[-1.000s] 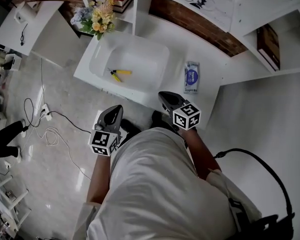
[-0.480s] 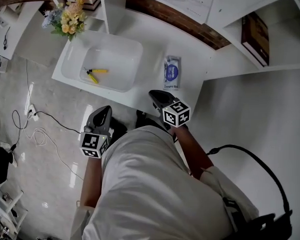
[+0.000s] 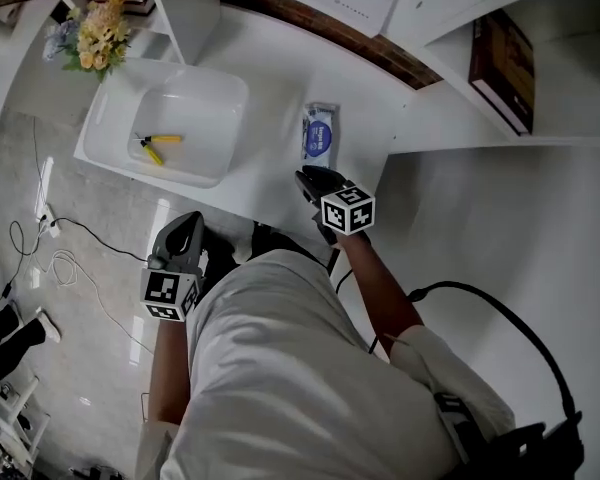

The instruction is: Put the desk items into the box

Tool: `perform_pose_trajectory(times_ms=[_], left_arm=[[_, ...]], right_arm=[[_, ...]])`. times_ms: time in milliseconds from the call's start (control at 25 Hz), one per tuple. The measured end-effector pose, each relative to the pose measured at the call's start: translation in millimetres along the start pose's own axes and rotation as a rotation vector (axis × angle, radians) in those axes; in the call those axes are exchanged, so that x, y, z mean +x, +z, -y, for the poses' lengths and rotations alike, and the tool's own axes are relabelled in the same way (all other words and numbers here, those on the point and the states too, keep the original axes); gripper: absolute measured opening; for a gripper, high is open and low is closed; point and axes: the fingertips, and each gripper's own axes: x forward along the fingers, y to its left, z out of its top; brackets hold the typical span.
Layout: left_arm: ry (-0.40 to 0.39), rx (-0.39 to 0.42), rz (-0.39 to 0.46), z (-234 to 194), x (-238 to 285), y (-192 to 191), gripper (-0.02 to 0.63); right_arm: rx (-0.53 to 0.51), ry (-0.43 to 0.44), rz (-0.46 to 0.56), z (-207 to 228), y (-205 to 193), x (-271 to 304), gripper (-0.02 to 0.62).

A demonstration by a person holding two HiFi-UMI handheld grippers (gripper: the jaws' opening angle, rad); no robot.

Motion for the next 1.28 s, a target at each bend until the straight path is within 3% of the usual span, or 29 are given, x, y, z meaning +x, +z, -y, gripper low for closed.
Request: perform_pose_trajectory(times_ms=[600, 1280], left_arm=[[0.021, -0.017, -0.044, 23.7, 34.8, -7.6, 0.003], [0.144, -0.082, -0.081, 4.4, 32.4, -19.7, 0.003]], right_arm=[[0.064, -0.116, -0.109, 112.7, -40.4, 10.7, 0.145], [0.134, -0.19, -0.279, 173.9, -69.8, 63.2, 0.267]])
